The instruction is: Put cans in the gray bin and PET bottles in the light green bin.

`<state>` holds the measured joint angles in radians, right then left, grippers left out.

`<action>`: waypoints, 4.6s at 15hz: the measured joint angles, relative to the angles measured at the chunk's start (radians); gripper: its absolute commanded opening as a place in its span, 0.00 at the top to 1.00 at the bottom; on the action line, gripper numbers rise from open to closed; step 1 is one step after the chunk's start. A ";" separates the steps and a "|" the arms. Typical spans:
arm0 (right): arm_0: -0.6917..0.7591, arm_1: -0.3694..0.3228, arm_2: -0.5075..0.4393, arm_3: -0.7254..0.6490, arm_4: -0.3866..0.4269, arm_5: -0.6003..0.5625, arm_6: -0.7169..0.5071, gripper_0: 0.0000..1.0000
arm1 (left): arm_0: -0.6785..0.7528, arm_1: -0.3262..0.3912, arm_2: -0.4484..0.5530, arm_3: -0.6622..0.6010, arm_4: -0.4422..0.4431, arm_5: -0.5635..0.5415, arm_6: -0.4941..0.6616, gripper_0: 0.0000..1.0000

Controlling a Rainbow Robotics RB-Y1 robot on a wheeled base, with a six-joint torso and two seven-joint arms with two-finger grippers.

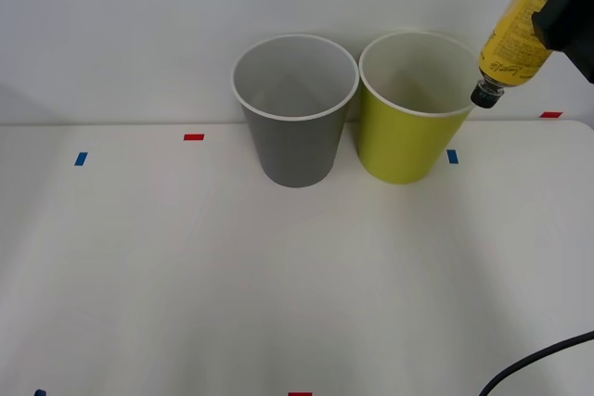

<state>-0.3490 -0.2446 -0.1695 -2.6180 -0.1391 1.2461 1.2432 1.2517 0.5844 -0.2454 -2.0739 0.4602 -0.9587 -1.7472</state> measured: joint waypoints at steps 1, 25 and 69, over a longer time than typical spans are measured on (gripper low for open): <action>-0.030 0.000 -0.021 0.004 -0.028 -0.015 0.035 1.00 | 0.000 0.000 0.000 0.000 0.000 0.000 0.000 0.00; -0.209 -0.096 0.122 0.603 -0.099 -0.491 0.228 1.00 | 0.000 0.000 0.000 0.000 0.000 0.000 0.000 0.00; 0.840 -0.125 0.081 0.168 -0.004 -1.078 0.179 0.00 | 0.000 0.000 0.000 0.000 0.000 0.000 0.000 0.00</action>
<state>0.4909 -0.3692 -0.0882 -2.4500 -0.1432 0.1680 1.4220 1.2517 0.5845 -0.2454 -2.0740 0.4602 -0.9587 -1.7472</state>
